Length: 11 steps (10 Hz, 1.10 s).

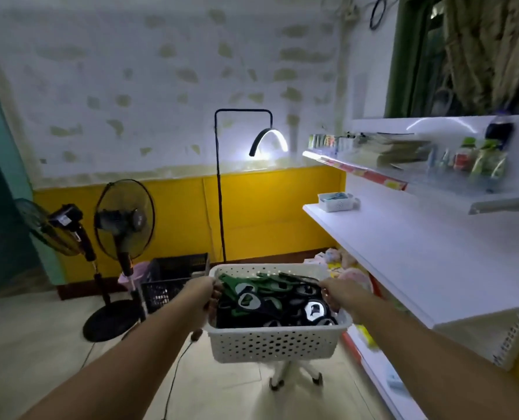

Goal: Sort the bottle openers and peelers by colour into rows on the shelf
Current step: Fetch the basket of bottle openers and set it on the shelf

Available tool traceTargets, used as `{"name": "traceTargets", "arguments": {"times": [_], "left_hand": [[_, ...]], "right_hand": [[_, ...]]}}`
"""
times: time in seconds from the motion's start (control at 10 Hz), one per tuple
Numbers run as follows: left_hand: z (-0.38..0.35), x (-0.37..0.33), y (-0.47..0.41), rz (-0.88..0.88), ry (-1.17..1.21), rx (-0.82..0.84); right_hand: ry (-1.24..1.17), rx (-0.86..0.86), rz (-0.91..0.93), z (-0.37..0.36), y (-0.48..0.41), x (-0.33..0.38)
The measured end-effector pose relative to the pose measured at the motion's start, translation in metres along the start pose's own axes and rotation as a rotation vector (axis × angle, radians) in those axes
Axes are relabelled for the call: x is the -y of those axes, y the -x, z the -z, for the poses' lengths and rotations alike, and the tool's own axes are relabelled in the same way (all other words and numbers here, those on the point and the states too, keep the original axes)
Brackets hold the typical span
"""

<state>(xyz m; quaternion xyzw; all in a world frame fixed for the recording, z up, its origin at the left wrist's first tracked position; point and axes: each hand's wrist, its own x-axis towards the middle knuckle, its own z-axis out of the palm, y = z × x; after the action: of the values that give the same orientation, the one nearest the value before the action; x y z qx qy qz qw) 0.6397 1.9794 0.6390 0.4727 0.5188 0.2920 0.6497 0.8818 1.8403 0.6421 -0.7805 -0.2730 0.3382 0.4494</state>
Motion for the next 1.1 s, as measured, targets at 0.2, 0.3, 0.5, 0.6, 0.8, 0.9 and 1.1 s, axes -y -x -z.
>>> {"name": "traceTargets", "arguments": {"times": [0.2,0.3,0.5,0.6,0.8,0.9,1.1], "left_hand": [[-0.019,-0.035,-0.115,0.035,-0.055,0.098],[-0.026,-0.059,-0.186,0.025,-0.092,0.075],[-0.03,-0.121,-0.283,-0.016,-0.153,-0.007],[-0.03,-0.138,-0.333,0.002,-0.151,-0.016],[-0.055,-0.172,-0.47,0.042,-0.189,0.117],[-0.087,-0.184,-0.539,0.05,-0.234,0.212],[-0.181,-0.193,-0.635,0.033,-0.396,0.375]], "right_hand": [[-0.081,-0.055,-0.022,-0.012,-0.105,0.033],[-0.086,-0.037,0.001,-0.024,-0.168,0.048],[-0.067,0.034,-0.028,-0.059,-0.285,0.093],[-0.053,0.024,-0.04,-0.072,-0.336,0.116],[0.02,-0.081,-0.075,-0.096,-0.44,0.132],[-0.042,-0.169,-0.158,-0.097,-0.481,0.129],[-0.205,-0.392,-0.308,-0.063,-0.534,0.097]]}}
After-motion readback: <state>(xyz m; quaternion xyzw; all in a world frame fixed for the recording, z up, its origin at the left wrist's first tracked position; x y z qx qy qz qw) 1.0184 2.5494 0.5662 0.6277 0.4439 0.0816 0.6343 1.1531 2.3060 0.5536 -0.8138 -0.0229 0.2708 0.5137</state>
